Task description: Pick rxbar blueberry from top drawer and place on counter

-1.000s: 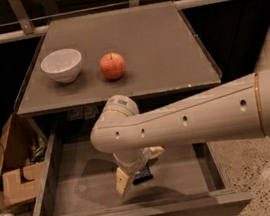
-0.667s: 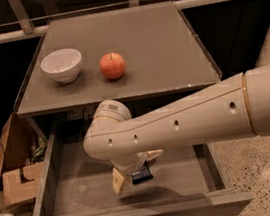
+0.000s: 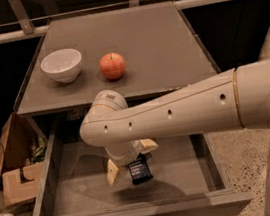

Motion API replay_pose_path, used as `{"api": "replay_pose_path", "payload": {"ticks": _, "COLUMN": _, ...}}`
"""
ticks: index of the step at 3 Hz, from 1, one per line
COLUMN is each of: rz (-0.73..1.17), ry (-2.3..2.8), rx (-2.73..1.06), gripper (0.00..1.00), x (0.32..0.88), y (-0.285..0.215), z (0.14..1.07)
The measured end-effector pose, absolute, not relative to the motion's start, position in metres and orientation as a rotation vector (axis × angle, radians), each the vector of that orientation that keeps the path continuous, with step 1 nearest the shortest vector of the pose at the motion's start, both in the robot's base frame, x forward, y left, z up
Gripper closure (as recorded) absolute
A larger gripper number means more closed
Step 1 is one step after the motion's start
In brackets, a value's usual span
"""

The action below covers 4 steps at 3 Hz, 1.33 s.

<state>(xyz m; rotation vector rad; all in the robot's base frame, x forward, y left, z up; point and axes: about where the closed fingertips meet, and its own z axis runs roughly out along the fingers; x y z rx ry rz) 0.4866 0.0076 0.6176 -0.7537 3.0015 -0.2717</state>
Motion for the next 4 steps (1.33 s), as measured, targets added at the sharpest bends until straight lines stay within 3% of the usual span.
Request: {"api": "replay_pose_path", "payload": {"ticks": 4, "rz": -0.261, "ry": 3.066, "rx": -0.759, "gripper": 0.00, "x": 0.499, "y": 0.006, "z": 0.595}}
